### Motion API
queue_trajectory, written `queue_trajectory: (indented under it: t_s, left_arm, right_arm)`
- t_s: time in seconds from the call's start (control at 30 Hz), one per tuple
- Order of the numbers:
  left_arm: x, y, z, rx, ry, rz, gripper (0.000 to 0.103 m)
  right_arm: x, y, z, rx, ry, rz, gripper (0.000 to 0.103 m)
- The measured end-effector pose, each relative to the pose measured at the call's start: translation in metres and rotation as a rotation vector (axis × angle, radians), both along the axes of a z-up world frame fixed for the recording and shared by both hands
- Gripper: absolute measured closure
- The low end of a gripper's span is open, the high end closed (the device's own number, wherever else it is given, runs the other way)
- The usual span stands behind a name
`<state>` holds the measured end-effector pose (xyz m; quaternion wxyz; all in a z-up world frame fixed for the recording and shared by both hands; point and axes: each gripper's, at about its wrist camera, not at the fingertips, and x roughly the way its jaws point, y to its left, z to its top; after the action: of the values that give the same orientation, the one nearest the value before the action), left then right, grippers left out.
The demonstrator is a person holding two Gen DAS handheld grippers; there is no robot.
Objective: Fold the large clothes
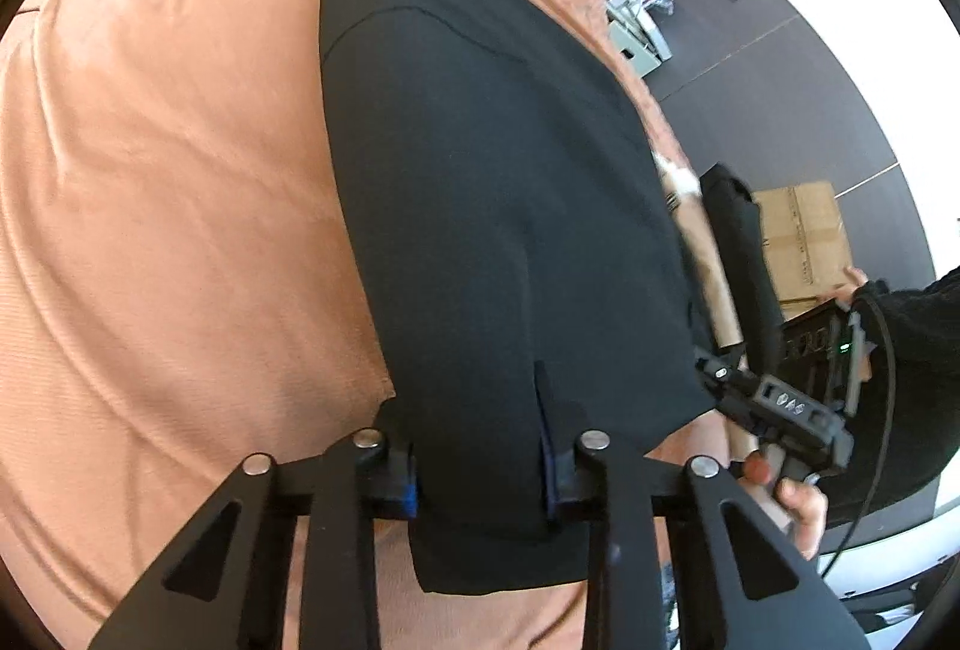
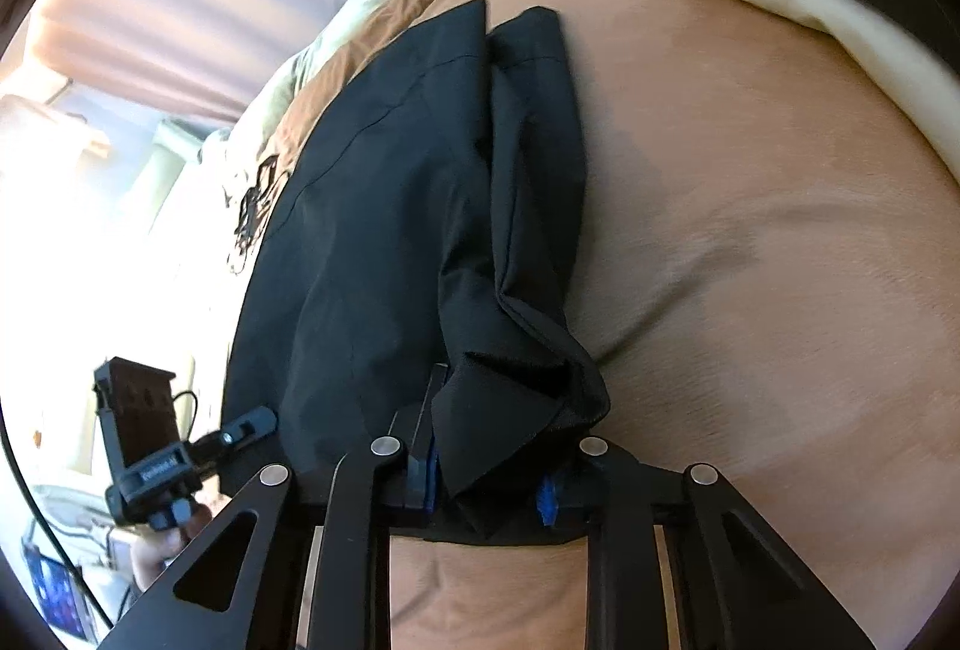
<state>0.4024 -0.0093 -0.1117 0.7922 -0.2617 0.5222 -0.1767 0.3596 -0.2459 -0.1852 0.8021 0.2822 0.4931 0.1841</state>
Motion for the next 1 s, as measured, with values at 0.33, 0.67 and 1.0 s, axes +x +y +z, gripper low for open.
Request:
queue_trajectory:
  t_s: [0.33, 0.67, 1.0]
  left_arm:
    - [-0.056, 0.062, 0.017, -0.002, -0.018, 0.063, 0.077]
    - [-0.101, 0.103, 0.012, -0.011, -0.013, 0.134, 0.078]
    - [-0.114, 0.097, -0.005, -0.007, 0.059, 0.098, 0.065]
  right_arm:
    - [-0.010, 0.058, -0.007, 0.045, 0.011, 0.122, 0.082]
    - [-0.030, 0.118, -0.006, 0.021, 0.001, 0.228, 0.082]
    - [-0.055, 0.139, -0.001, -0.010, 0.014, 0.335, 0.078]
